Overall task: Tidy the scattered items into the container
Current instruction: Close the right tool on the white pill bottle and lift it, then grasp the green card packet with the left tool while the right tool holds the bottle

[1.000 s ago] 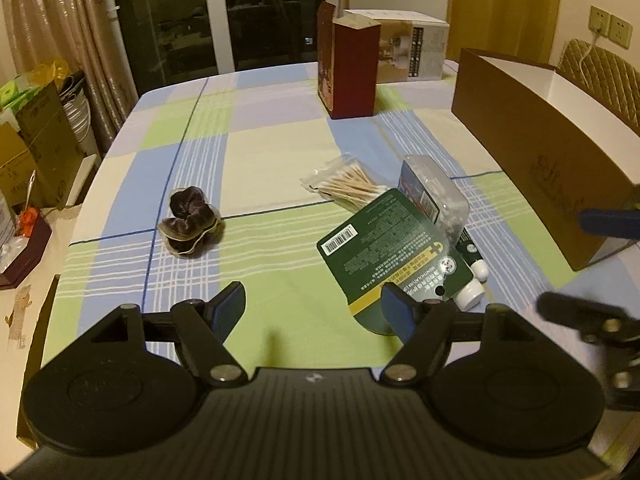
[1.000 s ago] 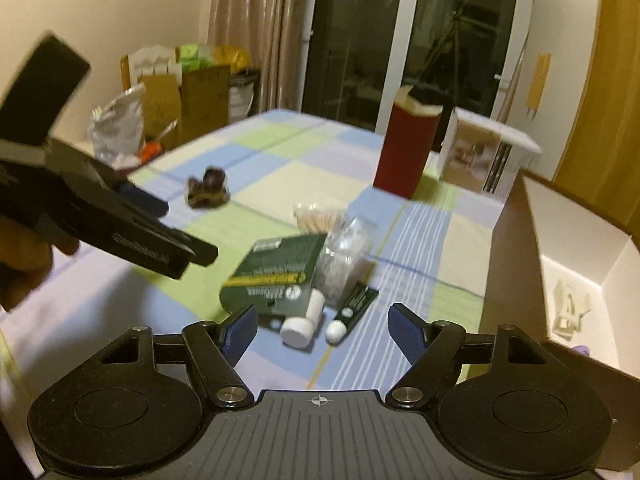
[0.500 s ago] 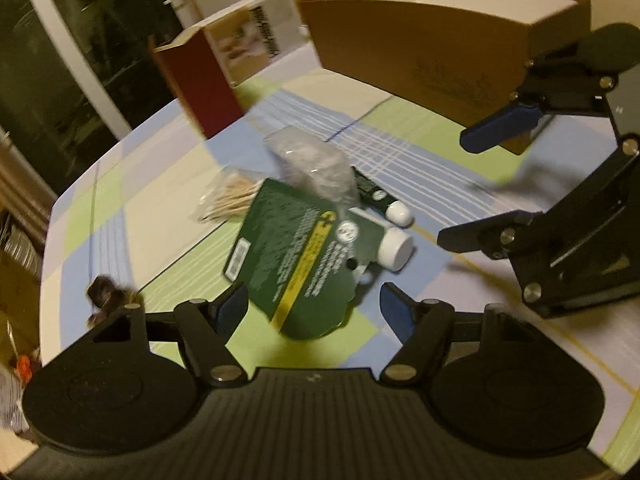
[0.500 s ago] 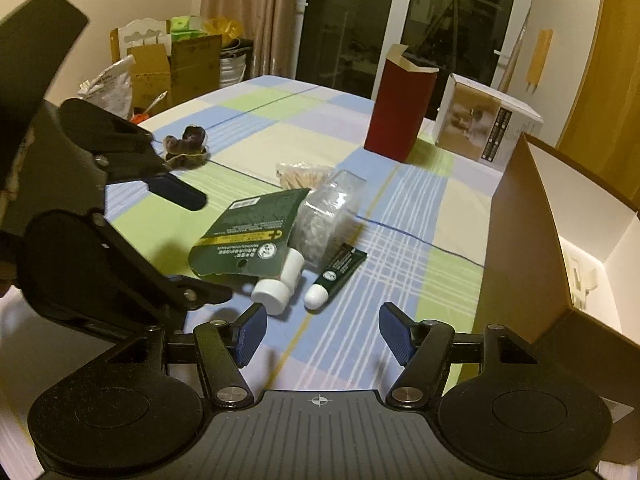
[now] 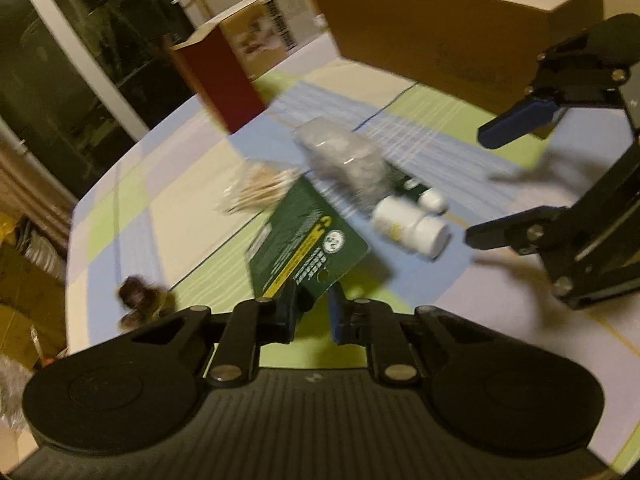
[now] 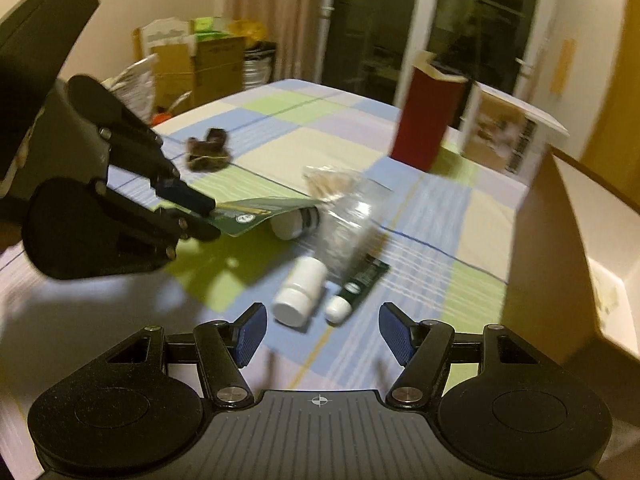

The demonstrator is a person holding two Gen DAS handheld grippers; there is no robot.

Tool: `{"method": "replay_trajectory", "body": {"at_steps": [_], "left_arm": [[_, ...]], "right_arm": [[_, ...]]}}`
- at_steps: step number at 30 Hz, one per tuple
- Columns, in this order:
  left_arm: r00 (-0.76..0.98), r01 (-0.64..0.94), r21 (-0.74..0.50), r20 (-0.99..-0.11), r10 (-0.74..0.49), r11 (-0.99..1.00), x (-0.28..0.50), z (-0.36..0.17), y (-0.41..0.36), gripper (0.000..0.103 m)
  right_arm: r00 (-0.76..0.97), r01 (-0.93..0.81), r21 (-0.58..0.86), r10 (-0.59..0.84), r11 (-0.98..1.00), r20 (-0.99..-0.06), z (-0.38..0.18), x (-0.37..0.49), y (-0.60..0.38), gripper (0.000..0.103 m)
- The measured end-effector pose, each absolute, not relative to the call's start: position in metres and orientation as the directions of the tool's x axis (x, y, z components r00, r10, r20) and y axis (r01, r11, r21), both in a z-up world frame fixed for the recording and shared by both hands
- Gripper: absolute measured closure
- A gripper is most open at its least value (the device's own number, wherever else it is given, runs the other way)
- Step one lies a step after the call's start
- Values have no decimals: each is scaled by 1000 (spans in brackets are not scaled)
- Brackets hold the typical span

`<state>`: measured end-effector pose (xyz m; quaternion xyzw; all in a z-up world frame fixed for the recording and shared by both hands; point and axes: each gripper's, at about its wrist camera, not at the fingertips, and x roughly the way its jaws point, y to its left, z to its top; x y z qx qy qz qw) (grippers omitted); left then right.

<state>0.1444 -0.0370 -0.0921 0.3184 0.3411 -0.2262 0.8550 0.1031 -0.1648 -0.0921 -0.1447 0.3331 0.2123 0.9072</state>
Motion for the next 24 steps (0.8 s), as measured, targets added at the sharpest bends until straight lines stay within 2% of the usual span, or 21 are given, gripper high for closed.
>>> {"method": "replay_trajectory", "body": {"at_steps": [7, 14, 19, 20, 22, 24], "left_arm": [[658, 518, 383, -750, -70, 765, 155, -90, -3, 86], [651, 484, 297, -751, -112, 823, 158, -84, 8, 82], [651, 467, 268, -750, -122, 843, 161, -85, 10, 82], [649, 463, 261, -751, -124, 847, 161, -84, 11, 81], [647, 457, 249, -752, -127, 854, 162, -84, 12, 80], [647, 456, 243, -751, -131, 856, 162, -84, 11, 80]], "right_arm": [[632, -650, -241, 337, 720, -697, -101, 120, -147, 34], [571, -729, -271, 339, 628, -748, -116, 142, -134, 34], [552, -736, -244, 352, 631, -756, -120, 153, -130, 35], [546, -734, -231, 353, 639, -760, -119, 155, -131, 40], [519, -726, -178, 359, 664, -776, -118, 158, -135, 66], [505, -708, -140, 357, 692, -786, -117, 158, -137, 73]]}}
